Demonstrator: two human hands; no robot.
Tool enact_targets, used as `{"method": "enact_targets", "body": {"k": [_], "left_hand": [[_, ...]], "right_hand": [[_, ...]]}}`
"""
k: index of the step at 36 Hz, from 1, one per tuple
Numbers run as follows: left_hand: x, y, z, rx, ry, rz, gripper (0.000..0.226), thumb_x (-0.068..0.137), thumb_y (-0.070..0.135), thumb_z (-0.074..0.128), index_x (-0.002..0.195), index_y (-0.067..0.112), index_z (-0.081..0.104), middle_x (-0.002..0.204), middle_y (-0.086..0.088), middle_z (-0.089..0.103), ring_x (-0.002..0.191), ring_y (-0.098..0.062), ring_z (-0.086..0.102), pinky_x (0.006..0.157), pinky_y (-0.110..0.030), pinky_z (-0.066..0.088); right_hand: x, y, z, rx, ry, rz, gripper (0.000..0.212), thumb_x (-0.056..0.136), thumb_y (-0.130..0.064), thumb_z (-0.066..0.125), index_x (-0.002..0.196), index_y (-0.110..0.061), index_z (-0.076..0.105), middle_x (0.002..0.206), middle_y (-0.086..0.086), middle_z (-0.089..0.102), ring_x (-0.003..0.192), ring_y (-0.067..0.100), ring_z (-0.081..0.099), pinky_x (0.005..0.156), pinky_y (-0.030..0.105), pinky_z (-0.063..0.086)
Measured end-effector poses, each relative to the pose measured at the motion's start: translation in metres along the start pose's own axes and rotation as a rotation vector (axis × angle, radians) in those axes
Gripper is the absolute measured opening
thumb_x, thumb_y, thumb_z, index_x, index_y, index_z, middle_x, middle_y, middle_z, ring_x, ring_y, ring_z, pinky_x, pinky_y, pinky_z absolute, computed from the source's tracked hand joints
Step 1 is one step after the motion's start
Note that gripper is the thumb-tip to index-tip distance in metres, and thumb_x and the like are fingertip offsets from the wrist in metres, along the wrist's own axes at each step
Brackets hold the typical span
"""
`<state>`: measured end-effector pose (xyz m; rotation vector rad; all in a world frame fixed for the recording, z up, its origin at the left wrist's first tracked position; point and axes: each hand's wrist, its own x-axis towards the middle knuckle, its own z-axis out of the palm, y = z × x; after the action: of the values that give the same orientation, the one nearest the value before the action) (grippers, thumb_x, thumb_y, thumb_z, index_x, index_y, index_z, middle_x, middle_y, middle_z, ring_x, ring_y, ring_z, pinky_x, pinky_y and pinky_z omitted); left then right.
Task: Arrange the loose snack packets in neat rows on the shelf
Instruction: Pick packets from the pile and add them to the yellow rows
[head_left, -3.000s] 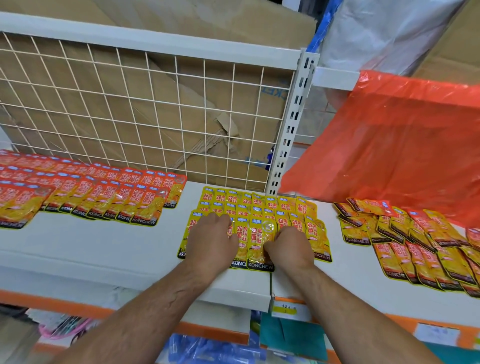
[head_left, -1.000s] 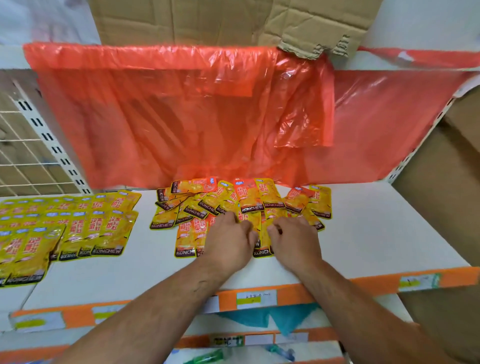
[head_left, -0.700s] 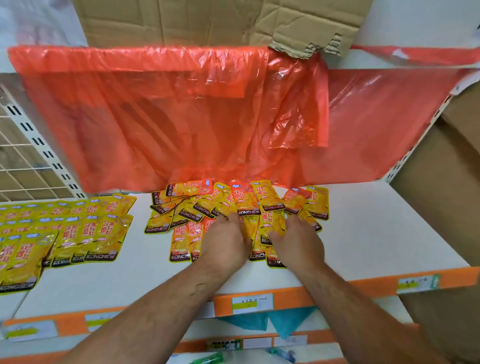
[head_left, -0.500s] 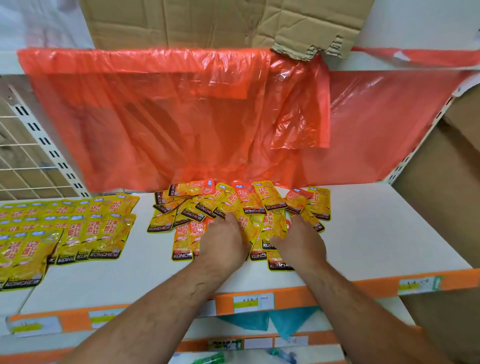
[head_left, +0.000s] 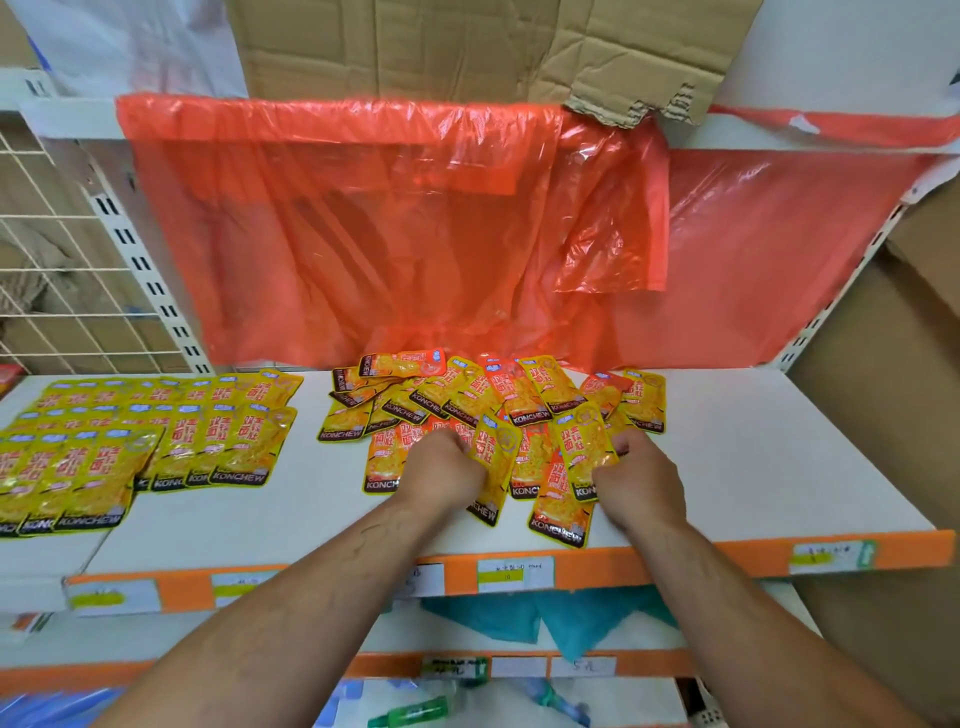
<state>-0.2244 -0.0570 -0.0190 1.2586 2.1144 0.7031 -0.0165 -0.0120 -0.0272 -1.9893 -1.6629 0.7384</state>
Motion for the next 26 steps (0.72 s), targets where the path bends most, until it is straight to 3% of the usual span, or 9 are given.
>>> {"method": "enact_targets", "body": {"k": [4, 8, 12, 16, 19, 21, 24, 26], "left_hand": [[-0.008, -0.003, 0.001, -0.172, -0.009, -0.038, 0.029, 0.077, 0.01, 0.072, 0.07, 0.016, 0.044, 0.067, -0.001, 0.05, 0.064, -0.02, 0.046, 0.053, -0.026, 0.033], [-0.015, -0.002, 0.0, -0.333, -0.014, -0.061, 0.037, 0.079, 0.005, 0.073, 0.069, 0.017, 0.039, 0.062, -0.003, 0.045, 0.055, -0.018, 0.041, 0.048, -0.021, 0.032], [-0.021, -0.004, -0.007, -0.423, -0.035, -0.077, 0.041, 0.082, -0.001, 0.072, 0.066, 0.017, 0.038, 0.056, -0.004, 0.04, 0.046, -0.017, 0.037, 0.037, -0.014, 0.03], [-0.026, -0.013, -0.019, -0.477, -0.045, -0.105, 0.042, 0.081, -0.003, 0.072, 0.065, 0.017, 0.038, 0.058, -0.008, 0.042, 0.043, -0.016, 0.037, 0.038, -0.014, 0.031], [-0.029, -0.023, -0.031, -0.51, -0.036, -0.136, 0.043, 0.079, -0.001, 0.074, 0.064, 0.018, 0.039, 0.049, 0.0, 0.043, 0.04, -0.014, 0.036, 0.04, -0.017, 0.029], [-0.031, -0.03, -0.041, -0.522, -0.026, -0.152, 0.043, 0.079, -0.001, 0.074, 0.063, 0.018, 0.039, 0.046, 0.002, 0.041, 0.037, -0.013, 0.034, 0.039, -0.017, 0.028], [-0.032, -0.045, -0.057, -0.537, 0.021, -0.17, 0.045, 0.079, -0.002, 0.073, 0.06, 0.019, 0.038, 0.049, 0.001, 0.042, 0.04, -0.013, 0.035, 0.039, -0.016, 0.028], [-0.032, -0.053, -0.066, -0.554, 0.044, -0.184, 0.046, 0.082, -0.003, 0.071, 0.058, 0.018, 0.038, 0.051, 0.002, 0.045, 0.042, -0.012, 0.041, 0.038, -0.015, 0.029]], "right_hand": [[-0.008, -0.005, -0.002, 0.294, -0.006, 0.079, 0.031, 0.081, -0.006, 0.062, 0.11, -0.017, 0.06, 0.094, 0.001, 0.061, 0.077, 0.022, 0.054, 0.061, 0.029, 0.038], [-0.02, -0.015, 0.002, 0.591, -0.196, 0.118, 0.03, 0.077, -0.004, 0.069, 0.103, -0.017, 0.059, 0.093, 0.007, 0.06, 0.06, 0.016, 0.046, 0.051, 0.025, 0.032], [-0.034, -0.025, 0.013, 0.544, -0.297, 0.075, 0.027, 0.075, -0.004, 0.071, 0.099, -0.013, 0.061, 0.086, 0.005, 0.058, 0.054, 0.017, 0.043, 0.048, 0.024, 0.031], [-0.043, -0.038, 0.024, 0.51, -0.328, 0.002, 0.021, 0.079, -0.014, 0.073, 0.094, -0.017, 0.06, 0.083, 0.003, 0.056, 0.059, 0.014, 0.046, 0.051, 0.023, 0.031], [-0.053, -0.052, 0.031, 0.468, -0.369, -0.098, 0.01, 0.081, -0.02, 0.073, 0.078, -0.021, 0.063, 0.07, -0.002, 0.058, 0.058, 0.015, 0.047, 0.052, 0.025, 0.033], [-0.058, -0.062, 0.037, 0.454, -0.401, -0.142, 0.015, 0.083, -0.017, 0.072, 0.072, -0.021, 0.063, 0.067, -0.002, 0.059, 0.057, 0.015, 0.047, 0.056, 0.026, 0.035], [-0.063, -0.079, 0.053, 0.444, -0.42, -0.16, 0.017, 0.082, -0.018, 0.075, 0.072, -0.012, 0.062, 0.075, 0.014, 0.059, 0.069, 0.028, 0.055, 0.067, 0.032, 0.037], [-0.066, -0.088, 0.06, 0.461, -0.429, -0.162, 0.029, 0.08, -0.021, 0.077, 0.073, 0.002, 0.059, 0.073, 0.018, 0.05, 0.069, 0.027, 0.052, 0.066, 0.032, 0.034]]}}
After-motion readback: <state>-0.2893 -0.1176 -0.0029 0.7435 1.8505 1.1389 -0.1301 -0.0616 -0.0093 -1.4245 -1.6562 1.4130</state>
